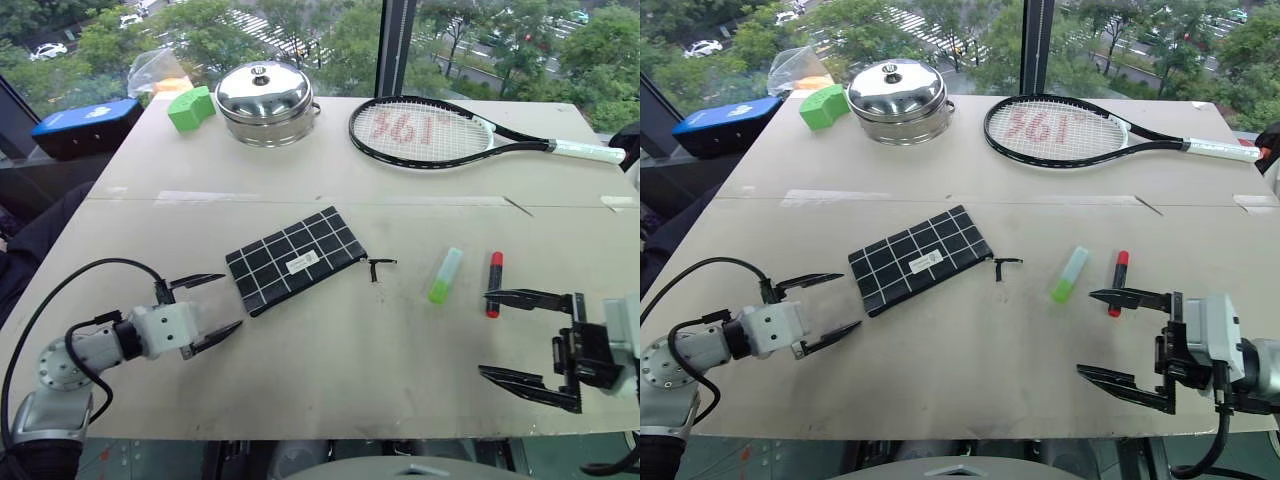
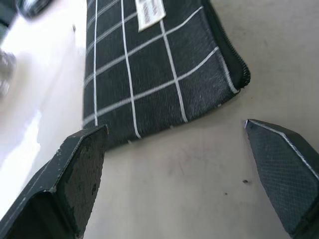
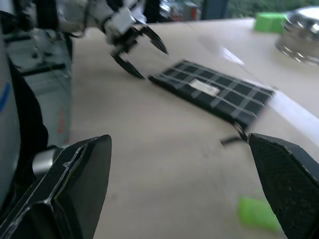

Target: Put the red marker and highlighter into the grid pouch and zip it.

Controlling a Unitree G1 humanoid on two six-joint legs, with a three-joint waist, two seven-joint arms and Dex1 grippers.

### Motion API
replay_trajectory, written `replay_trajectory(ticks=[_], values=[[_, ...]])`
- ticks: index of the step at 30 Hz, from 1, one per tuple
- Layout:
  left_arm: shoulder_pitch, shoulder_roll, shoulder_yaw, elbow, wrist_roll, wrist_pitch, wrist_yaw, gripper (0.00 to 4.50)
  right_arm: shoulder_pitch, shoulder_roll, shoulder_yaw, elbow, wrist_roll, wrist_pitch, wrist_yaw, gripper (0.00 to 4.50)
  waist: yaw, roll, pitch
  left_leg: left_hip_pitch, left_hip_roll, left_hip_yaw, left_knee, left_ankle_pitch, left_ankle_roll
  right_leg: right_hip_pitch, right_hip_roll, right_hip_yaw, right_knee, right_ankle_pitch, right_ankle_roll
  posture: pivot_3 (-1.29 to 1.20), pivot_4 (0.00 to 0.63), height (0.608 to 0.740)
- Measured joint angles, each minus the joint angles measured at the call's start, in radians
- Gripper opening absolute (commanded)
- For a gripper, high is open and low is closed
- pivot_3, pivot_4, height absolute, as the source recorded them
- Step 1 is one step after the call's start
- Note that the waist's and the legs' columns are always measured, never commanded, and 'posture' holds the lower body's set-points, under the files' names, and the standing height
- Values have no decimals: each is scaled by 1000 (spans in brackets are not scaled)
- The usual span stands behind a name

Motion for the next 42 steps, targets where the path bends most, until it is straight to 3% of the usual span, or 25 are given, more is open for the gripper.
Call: replay_trajectory(ticks=[5,21,24,31,32,42], values=[[-43,-2,-51,21,68,-40,95,4500,-48,0,44,-5,0,17,-37,4435,18,7,-4,0,0,0,1,0,0,0,-1,-3,3,0,0,0,150,740],[-257,-117,-234,126,151,4,276,4500,-83,0,92,-7,-7,29,-103,4435,31,8,-6,2,0,-1,7,1,1,6,1,-8,5,-2,5,0,150,740],[-281,-125,-271,141,151,0,276,3658,-86,0,93,-20,-7,35,-130,4500,33,8,-6,2,0,-1,7,1,1,6,1,-8,5,1,3,0,150,740],[-324,-138,-316,160,149,16,266,424,-85,0,93,-57,-6,53,-192,4500,38,10,-7,1,0,-2,7,1,1,6,1,-11,5,2,6,0,150,740],[-331,-138,-315,160,147,25,266,164,-85,0,94,-58,-7,55,-200,4500,38,11,-8,1,-1,-2,7,0,2,6,1,-11,5,0,9,0,150,740],[-326,-164,-318,119,64,126,214,76,-121,49,196,-68,-67,119,-384,4500,37,12,-9,1,-1,-1,7,0,3,6,2,-11,5,1,7,0,150,740]])
